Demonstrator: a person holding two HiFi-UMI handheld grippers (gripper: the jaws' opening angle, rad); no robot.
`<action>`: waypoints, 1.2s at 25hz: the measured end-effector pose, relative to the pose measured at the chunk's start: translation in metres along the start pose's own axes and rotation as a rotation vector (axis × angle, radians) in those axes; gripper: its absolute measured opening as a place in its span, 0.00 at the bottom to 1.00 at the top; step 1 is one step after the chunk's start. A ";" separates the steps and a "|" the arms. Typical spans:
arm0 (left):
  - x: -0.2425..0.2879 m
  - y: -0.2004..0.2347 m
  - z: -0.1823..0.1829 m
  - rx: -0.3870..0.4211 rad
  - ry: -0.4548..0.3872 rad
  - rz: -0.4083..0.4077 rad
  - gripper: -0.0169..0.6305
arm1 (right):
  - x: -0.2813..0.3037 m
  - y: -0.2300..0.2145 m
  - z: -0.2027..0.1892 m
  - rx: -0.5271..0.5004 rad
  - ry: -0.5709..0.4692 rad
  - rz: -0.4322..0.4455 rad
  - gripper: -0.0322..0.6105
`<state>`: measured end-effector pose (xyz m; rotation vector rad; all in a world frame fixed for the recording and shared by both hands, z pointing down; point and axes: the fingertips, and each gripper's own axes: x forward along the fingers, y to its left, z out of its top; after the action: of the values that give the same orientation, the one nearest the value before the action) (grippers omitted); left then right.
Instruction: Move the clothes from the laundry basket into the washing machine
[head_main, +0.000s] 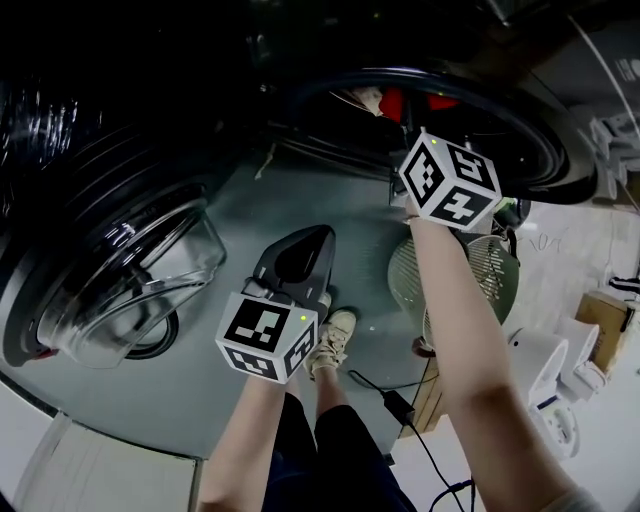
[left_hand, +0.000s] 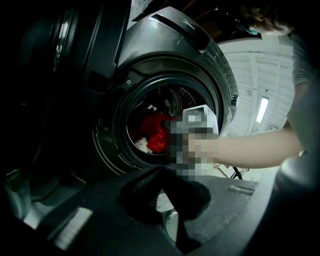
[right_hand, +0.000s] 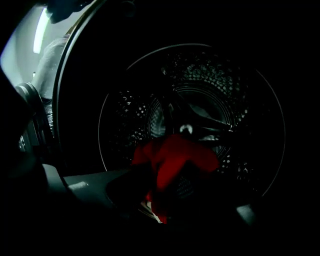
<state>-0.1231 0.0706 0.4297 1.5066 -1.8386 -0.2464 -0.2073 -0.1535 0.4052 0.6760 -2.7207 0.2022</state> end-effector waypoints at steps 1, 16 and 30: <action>0.001 0.000 0.000 0.001 -0.002 -0.002 0.19 | 0.004 -0.002 -0.006 0.013 0.031 0.000 0.20; 0.011 -0.016 0.000 0.007 0.022 -0.025 0.19 | -0.031 -0.029 -0.086 0.213 0.389 -0.109 0.91; -0.008 -0.086 0.049 0.129 0.097 -0.064 0.19 | -0.152 -0.008 -0.016 0.350 0.368 0.018 0.61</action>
<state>-0.0882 0.0383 0.3431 1.6383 -1.7601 -0.0850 -0.0728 -0.0915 0.3675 0.6303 -2.3566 0.7423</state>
